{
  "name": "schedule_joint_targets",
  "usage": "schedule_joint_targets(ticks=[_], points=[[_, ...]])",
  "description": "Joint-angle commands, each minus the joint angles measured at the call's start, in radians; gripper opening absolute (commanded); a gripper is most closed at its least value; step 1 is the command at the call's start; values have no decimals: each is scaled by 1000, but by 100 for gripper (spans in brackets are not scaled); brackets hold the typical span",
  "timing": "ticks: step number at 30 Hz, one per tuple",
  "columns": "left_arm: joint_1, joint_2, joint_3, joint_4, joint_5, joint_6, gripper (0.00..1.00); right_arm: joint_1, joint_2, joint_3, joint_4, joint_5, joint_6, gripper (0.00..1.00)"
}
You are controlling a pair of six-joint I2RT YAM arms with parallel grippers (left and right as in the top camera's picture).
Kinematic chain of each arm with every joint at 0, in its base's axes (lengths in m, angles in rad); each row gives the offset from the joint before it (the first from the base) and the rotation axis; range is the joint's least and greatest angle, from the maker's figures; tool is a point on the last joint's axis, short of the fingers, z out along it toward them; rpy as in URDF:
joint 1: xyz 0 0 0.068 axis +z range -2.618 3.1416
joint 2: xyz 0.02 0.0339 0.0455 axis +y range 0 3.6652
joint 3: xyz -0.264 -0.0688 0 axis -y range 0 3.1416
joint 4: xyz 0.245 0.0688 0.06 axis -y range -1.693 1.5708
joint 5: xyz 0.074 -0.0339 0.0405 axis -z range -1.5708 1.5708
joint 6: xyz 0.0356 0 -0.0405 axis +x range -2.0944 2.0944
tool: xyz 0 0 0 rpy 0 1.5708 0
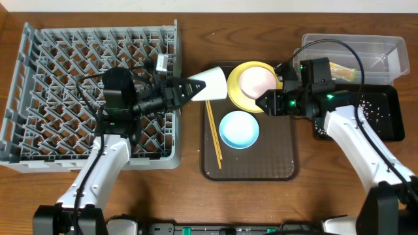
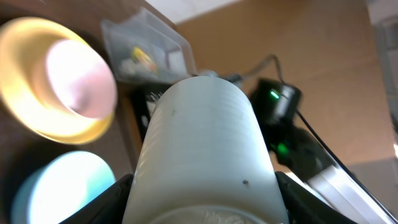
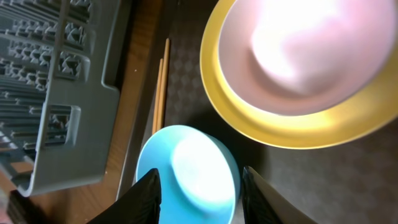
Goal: Sort waste into correct bins and load items into the dishwasher rack
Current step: 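Carry the white cup with left gripper and place it in the dish rack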
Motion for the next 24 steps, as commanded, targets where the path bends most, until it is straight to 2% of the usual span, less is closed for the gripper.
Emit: schedule_joint_targets(ticks=[1,4,8,12,14,18,21,24], points=[[26,-8,24,-49,-105,111,6,-8,-60,3,-21,62,-25,40],[46,-8,34,-167,-201,217,6,-9,-80,3,-49,99,-29,41],[65,-8,98,-401,-358,384,6,-9,-96,3,-101,159,-37,42],[67,-8,256,-707,-519,579,6,-9,-96,3,-146,192,-55,42],[68,-8,333,-811,-593,637,6,-9,-96,3,-153,211,-55,42],[68,-8,462,-970,-800,712,6,-9,-96,3,-153,214,-55,41],[77,-8,500,-1075,-998,716,6,-9,-96,3,-153,223,-55,41],[102,-8,502,-1172,-1086,716,6,-9,-96,3,-156,240,-55,41]])
